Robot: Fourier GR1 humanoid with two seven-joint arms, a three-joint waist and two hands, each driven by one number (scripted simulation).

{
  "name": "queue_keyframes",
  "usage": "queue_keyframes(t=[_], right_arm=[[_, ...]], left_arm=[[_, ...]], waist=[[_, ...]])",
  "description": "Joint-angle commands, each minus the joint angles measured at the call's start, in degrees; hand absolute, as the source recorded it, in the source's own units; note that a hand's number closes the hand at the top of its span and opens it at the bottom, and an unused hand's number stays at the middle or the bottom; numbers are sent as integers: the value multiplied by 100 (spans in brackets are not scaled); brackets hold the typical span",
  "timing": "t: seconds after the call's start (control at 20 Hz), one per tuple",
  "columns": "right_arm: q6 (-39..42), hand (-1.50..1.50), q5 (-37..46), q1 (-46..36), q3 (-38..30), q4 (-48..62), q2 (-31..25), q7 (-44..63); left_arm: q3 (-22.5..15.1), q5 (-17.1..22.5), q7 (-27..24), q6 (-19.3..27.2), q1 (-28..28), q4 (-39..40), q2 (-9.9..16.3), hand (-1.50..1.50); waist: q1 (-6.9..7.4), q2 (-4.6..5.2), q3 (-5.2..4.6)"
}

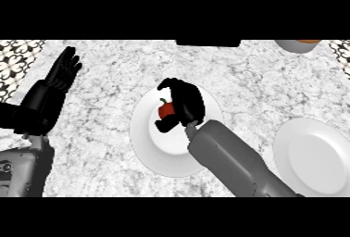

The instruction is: Pick the bell pepper from the plate and place it in the plate

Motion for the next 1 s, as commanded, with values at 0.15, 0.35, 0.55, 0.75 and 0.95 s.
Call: queue_keyframes(t=[0.15,0.35,0.55,0.75,0.95], right_arm=[[-933,-150,-1581,-189,252,656,4,-1231],[-1549,-150,-2126,-474,30,709,4,-1679],[-1825,-150,-2849,-45,-85,223,4,-2316],[-1692,-150,-3145,-320,-687,377,4,-2488],[-1020,-150,-3338,365,-1275,-124,-574,-2860]], left_arm=[[-51,-39,36,3,-182,41,-53,0],[5,8,21,-114,-260,90,52,0],[214,204,106,-238,-59,-92,200,0],[130,-20,-47,37,8,48,-50,0],[229,19,266,41,-47,-207,79,0]], waist=[[81,28,5],[103,39,5],[22,-1,6],[-135,-25,1],[-248,-58,2]])
